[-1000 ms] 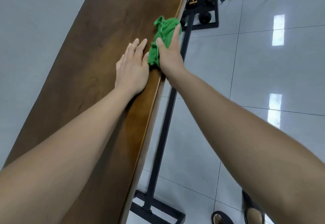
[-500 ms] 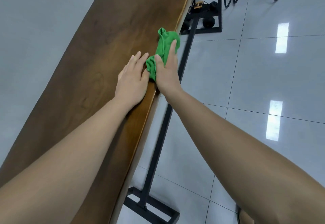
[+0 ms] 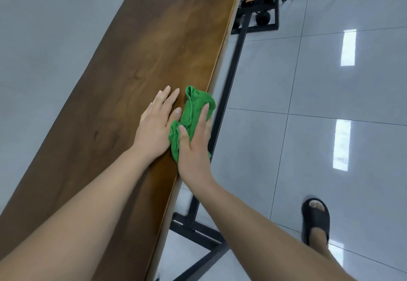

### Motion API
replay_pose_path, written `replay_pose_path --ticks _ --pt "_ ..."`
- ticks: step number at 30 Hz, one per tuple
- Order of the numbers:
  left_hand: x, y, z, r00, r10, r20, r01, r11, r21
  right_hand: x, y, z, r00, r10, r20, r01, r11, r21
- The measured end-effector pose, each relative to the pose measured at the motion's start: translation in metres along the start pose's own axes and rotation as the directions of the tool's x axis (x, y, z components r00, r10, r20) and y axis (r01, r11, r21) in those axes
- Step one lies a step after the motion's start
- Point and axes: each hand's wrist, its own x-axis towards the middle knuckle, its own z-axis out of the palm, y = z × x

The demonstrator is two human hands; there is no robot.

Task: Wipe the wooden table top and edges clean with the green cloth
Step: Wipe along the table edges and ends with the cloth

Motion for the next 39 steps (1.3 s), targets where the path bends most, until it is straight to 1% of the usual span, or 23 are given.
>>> replay_pose_path --ticks 6,9,13,18,22,25,29,31,34,37,39 --pt "-0.072 -0.026 0.006 0.999 -0.015 -0.028 0.016 0.999 0.035 -0.149 0.027 0.040 0.997 0.051 0.064 -0.056 0.996 0.068" --pt "-0.080 -0.027 0.007 0.999 -0.008 -0.050 0.010 0.998 0.055 -0.183 0.033 0.046 0.992 0.078 0.099 -0.086 0.993 0.078" --pt "-0.076 -0.024 0.007 0.997 -0.022 -0.070 0.026 0.998 0.061 -0.154 0.023 0.041 0.996 0.051 0.074 -0.058 0.994 0.090" --pt "-0.074 -0.027 0.009 0.996 -0.021 -0.081 0.028 0.996 0.082 -0.061 0.006 0.025 0.997 0.070 -0.015 -0.068 0.993 0.097" --pt "-0.075 -0.029 0.011 0.994 -0.029 -0.101 0.038 0.996 0.087 0.015 -0.009 0.003 0.996 0.050 -0.075 -0.042 0.994 0.097" --pt "-0.074 -0.027 0.011 0.994 -0.039 -0.105 0.047 0.996 0.077 0.076 -0.022 -0.017 0.995 0.056 -0.088 -0.052 0.998 0.046" --pt "-0.075 -0.023 0.009 0.994 -0.047 -0.102 0.056 0.995 0.083 0.129 -0.040 -0.037 0.993 0.092 -0.078 -0.089 0.995 0.044" --pt "-0.075 -0.022 0.008 0.994 -0.050 -0.101 0.059 0.995 0.087 0.132 -0.042 -0.038 0.993 0.086 -0.087 -0.083 0.996 0.040" --pt "-0.076 -0.023 0.009 0.993 -0.049 -0.104 0.058 0.994 0.088 0.112 -0.037 -0.033 0.994 0.062 -0.087 -0.060 0.998 0.021" --pt "-0.076 -0.024 0.010 0.993 -0.045 -0.110 0.053 0.995 0.079 0.063 -0.023 -0.018 0.996 0.028 -0.083 -0.028 1.000 0.007" --pt "-0.076 -0.025 0.010 0.993 -0.038 -0.112 0.047 0.996 0.081 0.016 -0.011 -0.002 0.998 0.004 -0.069 -0.001 0.999 0.032"
